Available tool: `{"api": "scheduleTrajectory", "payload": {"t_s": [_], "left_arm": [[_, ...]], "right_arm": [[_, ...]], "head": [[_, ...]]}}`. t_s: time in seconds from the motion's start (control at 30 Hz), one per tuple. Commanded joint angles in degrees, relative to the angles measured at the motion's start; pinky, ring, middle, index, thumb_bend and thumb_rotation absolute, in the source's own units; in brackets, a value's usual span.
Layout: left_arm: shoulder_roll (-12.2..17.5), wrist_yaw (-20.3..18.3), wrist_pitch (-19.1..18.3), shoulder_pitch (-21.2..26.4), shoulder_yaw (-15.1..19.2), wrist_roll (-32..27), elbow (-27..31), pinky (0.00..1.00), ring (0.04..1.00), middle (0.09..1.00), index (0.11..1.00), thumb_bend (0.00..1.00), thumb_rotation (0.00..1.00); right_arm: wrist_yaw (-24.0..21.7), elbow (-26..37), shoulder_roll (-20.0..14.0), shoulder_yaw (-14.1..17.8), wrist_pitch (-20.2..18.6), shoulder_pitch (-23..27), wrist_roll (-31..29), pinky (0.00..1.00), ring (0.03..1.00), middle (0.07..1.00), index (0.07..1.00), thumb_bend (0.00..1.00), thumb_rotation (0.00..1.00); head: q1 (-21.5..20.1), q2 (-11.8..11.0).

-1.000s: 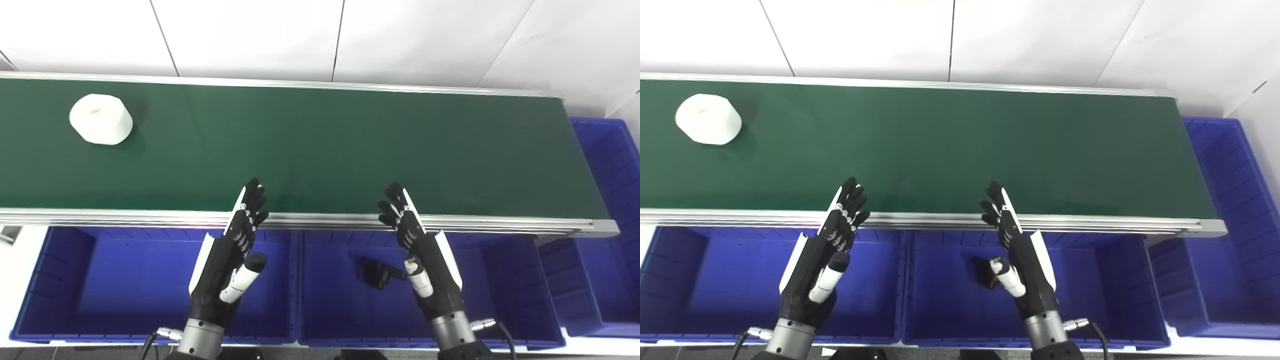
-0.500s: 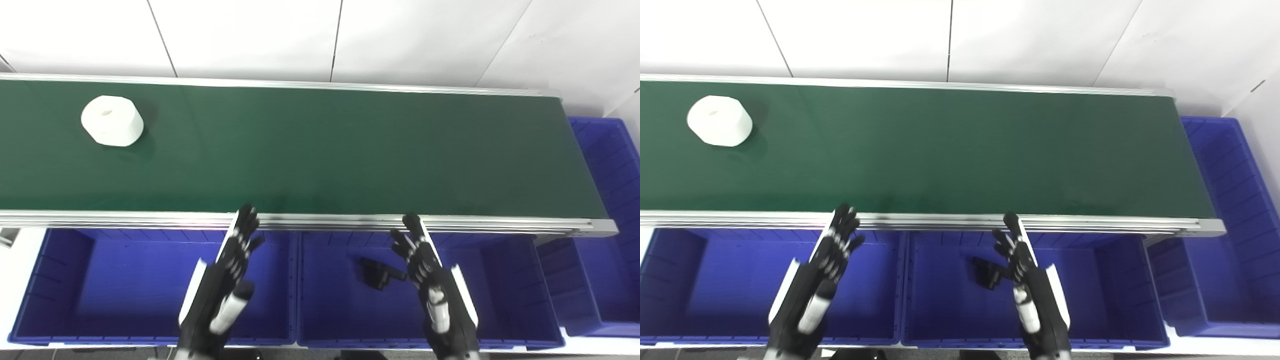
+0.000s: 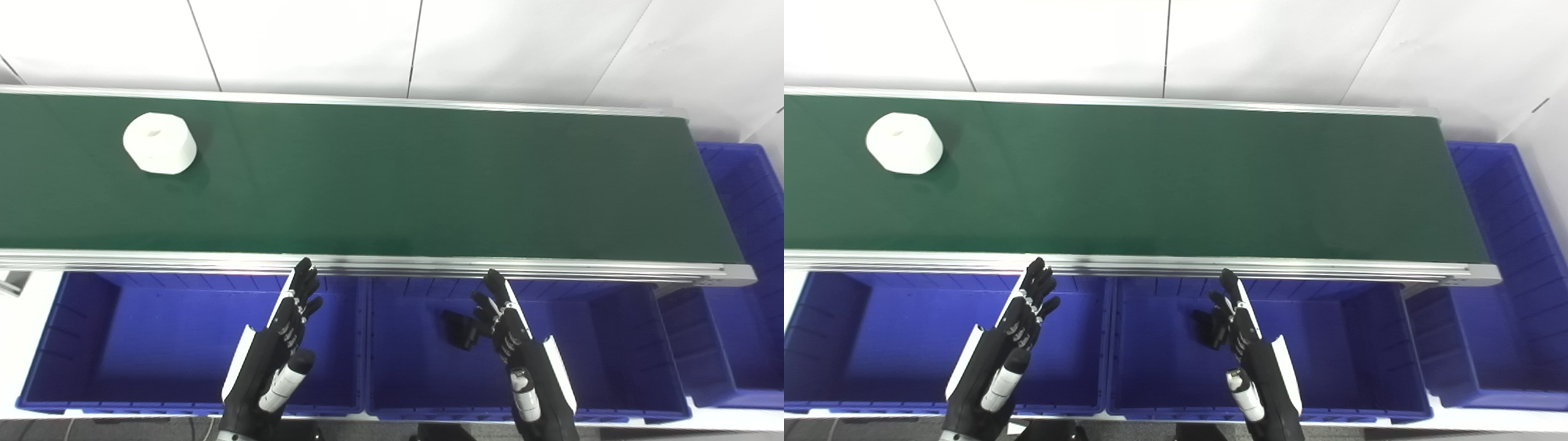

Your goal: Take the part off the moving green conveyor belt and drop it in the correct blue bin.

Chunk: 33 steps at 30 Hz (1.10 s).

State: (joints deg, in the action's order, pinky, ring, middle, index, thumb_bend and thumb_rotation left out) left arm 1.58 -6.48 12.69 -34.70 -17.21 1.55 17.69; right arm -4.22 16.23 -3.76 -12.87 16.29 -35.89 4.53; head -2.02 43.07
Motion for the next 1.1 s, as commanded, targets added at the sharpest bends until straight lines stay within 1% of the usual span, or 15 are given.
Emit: {"api": "scheduleTrajectory", "payload": {"t_s": [0.0, 0.2, 0.23, 0.27, 0.3, 0.47, 0.5, 0.53, 0.57, 0.6, 0.63, 0.73, 0.77, 0.93, 1.07], "left_arm": [[-0.50, 0.58, 2.62, 0.32, 0.05, 0.59, 0.37, 0.94, 0.986, 0.998, 1.000, 0.91, 0.85], [-1.15, 0.55, 3.90, 0.95, -0.20, 0.66, -1.28, 0.92, 0.980, 0.995, 1.000, 0.90, 0.84], [-1.21, 0.51, 4.06, 1.05, -0.28, 0.58, -1.57, 0.92, 0.980, 0.995, 1.000, 0.89, 0.84], [-1.24, 0.48, 4.20, 1.12, -0.33, 0.54, -1.80, 0.92, 0.978, 0.993, 0.996, 0.91, 0.83], [-1.24, 0.41, 4.44, 1.23, -0.38, 0.41, -2.24, 0.92, 0.978, 0.993, 0.996, 0.92, 0.83], [-1.33, 0.33, 5.74, 1.98, -0.47, 0.14, -4.46, 0.94, 0.980, 0.988, 0.989, 0.97, 0.82], [-1.33, 0.38, 6.15, 2.19, -0.41, 0.26, -5.21, 0.94, 0.976, 0.985, 0.988, 0.97, 0.82], [-1.34, 0.41, 6.51, 2.36, -0.37, 0.30, -5.79, 0.93, 0.973, 0.985, 0.990, 0.98, 0.82], [-1.41, 0.46, 7.06, 2.59, -0.32, 0.28, -6.63, 0.93, 0.972, 0.985, 0.990, 0.98, 0.82], [-1.46, 0.45, 7.62, 2.80, -0.31, 0.20, -7.34, 0.93, 0.970, 0.984, 0.989, 0.98, 0.81], [-1.55, 0.46, 8.36, 3.06, -0.29, 0.09, -8.32, 0.93, 0.971, 0.984, 0.988, 0.98, 0.81], [-1.67, 0.50, 10.43, 3.76, -0.23, 0.12, -10.78, 0.93, 0.977, 0.985, 0.978, 0.97, 0.80], [-1.80, 0.65, 11.03, 4.03, -0.17, 0.38, -11.54, 0.92, 0.972, 0.981, 0.972, 0.96, 0.80], [-2.19, 0.85, 12.24, 4.87, -0.13, 0.67, -13.38, 0.88, 0.946, 0.966, 0.946, 0.94, 0.80], [-2.58, 0.89, 12.80, 5.12, -0.29, 0.78, -13.86, 0.87, 0.936, 0.956, 0.928, 0.92, 0.79]], "right_arm": [[0.19, 0.74, 0.11, 0.28, 3.40, 0.31, -0.54, 0.93, 0.949, 0.995, 1.000, 0.94, 1.00], [-0.04, -1.15, -0.44, 0.74, 4.34, 1.22, -1.09, 0.93, 0.949, 0.995, 1.000, 0.94, 1.00], [-0.01, -1.45, -0.49, 0.82, 4.52, 1.26, -1.04, 0.93, 0.950, 0.995, 1.000, 0.94, 1.00], [0.03, -1.64, -0.52, 0.87, 4.64, 1.28, -0.98, 0.92, 0.945, 0.991, 1.000, 0.95, 1.00], [0.01, -2.12, -0.62, 0.91, 4.93, 1.37, -1.02, 0.92, 0.945, 0.990, 1.000, 0.95, 1.00], [-0.25, -4.33, -0.94, 1.07, 6.18, 2.04, -1.23, 0.92, 0.945, 0.995, 1.000, 0.96, 1.00], [-0.22, -5.11, -0.93, 1.11, 6.67, 2.31, -1.23, 0.92, 0.945, 0.995, 1.000, 0.97, 1.00], [-0.21, -5.72, -0.94, 1.14, 7.07, 2.53, -1.29, 0.92, 0.946, 0.994, 1.000, 0.97, 1.00], [-0.20, -6.56, -0.94, 1.19, 7.65, 2.80, -1.38, 0.92, 0.947, 0.994, 1.000, 0.96, 1.00], [-0.23, -7.15, -0.93, 1.22, 8.05, 2.99, -1.54, 0.92, 0.949, 0.995, 1.000, 0.96, 1.00], [-0.21, -8.01, -0.94, 1.29, 8.56, 3.21, -1.64, 0.93, 0.951, 0.995, 1.000, 0.96, 1.00], [-0.25, -9.98, -1.08, 1.45, 9.82, 3.71, -1.83, 0.94, 0.958, 1.000, 1.000, 0.96, 1.00], [-0.25, -10.59, -1.13, 1.54, 10.06, 3.96, -1.96, 0.94, 0.959, 1.000, 1.000, 0.94, 1.00], [-0.22, -11.58, -1.15, 2.01, 9.57, 4.60, -2.20, 0.96, 0.967, 1.000, 1.000, 0.96, 1.00], [-0.46, -11.51, -1.30, 2.36, 9.33, 4.66, -2.72, 0.97, 0.976, 1.000, 1.000, 0.95, 1.00]], "head": [[0.39, -0.31], [2.45, -1.96], [2.65, -2.64], [2.65, -2.64], [2.95, -3.72], [3.46, -5.76], [3.81, -7.14], [3.81, -7.14], [4.27, -8.54], [4.41, -8.91], [5.19, -10.72], [6.15, -12.45], [6.99, -13.62], [8.01, -14.73], [8.70, -14.81]]}}
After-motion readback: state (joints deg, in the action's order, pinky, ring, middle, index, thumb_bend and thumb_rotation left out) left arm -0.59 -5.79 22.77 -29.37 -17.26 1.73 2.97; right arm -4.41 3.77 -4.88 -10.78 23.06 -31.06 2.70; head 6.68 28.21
